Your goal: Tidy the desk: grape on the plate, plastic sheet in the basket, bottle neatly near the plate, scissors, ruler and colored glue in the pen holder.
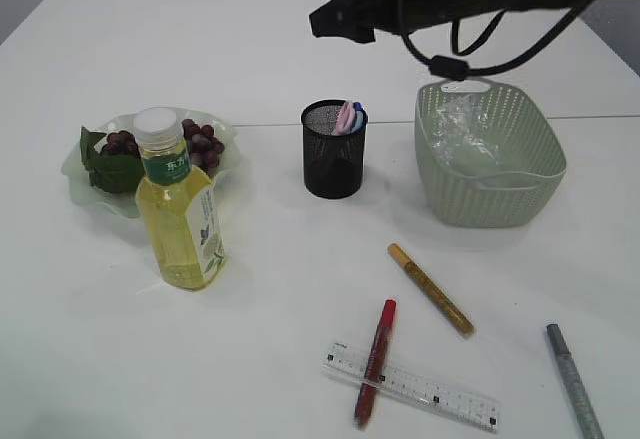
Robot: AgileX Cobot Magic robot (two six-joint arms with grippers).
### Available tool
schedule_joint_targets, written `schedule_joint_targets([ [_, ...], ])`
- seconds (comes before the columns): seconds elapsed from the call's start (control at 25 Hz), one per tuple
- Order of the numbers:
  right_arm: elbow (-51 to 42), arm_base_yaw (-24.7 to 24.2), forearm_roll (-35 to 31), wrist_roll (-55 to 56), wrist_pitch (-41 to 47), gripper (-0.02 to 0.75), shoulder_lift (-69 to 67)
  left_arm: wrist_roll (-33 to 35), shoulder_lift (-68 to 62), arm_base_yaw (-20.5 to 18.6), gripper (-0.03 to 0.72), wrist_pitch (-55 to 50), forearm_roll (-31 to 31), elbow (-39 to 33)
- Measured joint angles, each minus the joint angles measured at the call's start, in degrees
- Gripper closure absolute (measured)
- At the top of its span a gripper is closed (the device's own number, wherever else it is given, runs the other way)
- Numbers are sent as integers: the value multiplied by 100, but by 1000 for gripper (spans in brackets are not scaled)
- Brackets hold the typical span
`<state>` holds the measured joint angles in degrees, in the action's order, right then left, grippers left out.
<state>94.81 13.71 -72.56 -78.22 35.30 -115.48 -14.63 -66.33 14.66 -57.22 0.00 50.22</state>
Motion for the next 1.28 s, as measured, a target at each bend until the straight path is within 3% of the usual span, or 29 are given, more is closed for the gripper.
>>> schedule_joint_targets([
  [0.32,0,201,3705,3435,1481,357,1282,0,0,0,449,-10,54,0],
  [0.48,-299,606,4859,4354,2028,356,1496,0,0,0,449,-10,93,0],
  [0.6,-904,1053,5272,4552,2140,356,1592,0,0,0,449,-10,105,0],
  [0.96,-2164,2090,5668,4659,2154,351,1591,0,0,0,449,0,115,0],
  [1.28,-2237,2300,5888,4774,1834,303,988,0,0,0,449,0,295,0],
])
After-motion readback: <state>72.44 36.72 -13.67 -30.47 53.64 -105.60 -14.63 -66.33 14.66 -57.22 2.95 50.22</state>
